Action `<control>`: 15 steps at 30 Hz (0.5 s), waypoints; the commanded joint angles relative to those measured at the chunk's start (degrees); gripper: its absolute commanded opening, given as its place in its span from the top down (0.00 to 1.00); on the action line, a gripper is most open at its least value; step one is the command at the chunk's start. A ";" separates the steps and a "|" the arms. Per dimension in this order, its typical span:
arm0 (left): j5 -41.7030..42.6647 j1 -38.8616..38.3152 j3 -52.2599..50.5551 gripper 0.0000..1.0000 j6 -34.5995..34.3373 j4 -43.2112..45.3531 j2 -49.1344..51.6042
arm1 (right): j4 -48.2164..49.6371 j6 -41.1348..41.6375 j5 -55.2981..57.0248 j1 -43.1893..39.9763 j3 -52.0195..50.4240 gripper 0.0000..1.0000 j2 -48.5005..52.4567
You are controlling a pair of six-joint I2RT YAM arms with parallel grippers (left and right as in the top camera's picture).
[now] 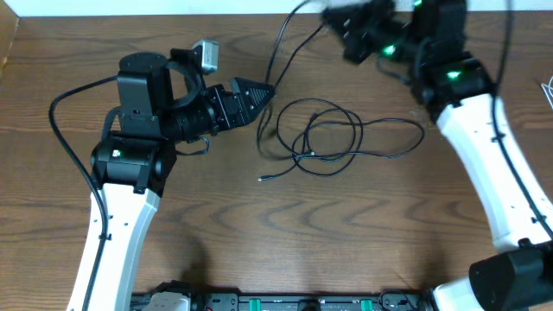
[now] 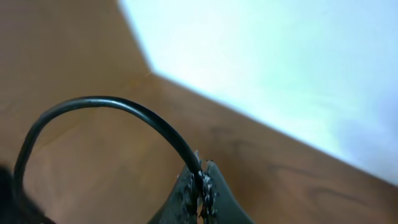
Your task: Untangle cables
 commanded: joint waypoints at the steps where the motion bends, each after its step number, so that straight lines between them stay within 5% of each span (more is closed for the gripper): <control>1: -5.73 0.24 0.44 0.19 0.76 -1.29 0.07 | 0.26 5.44 6.93 -3.80 3.63 0.99 -3.85; 15: -5.73 0.24 0.44 0.19 1.22 -1.88 0.07 | -1.29 12.07 9.18 -29.24 5.27 0.99 -10.47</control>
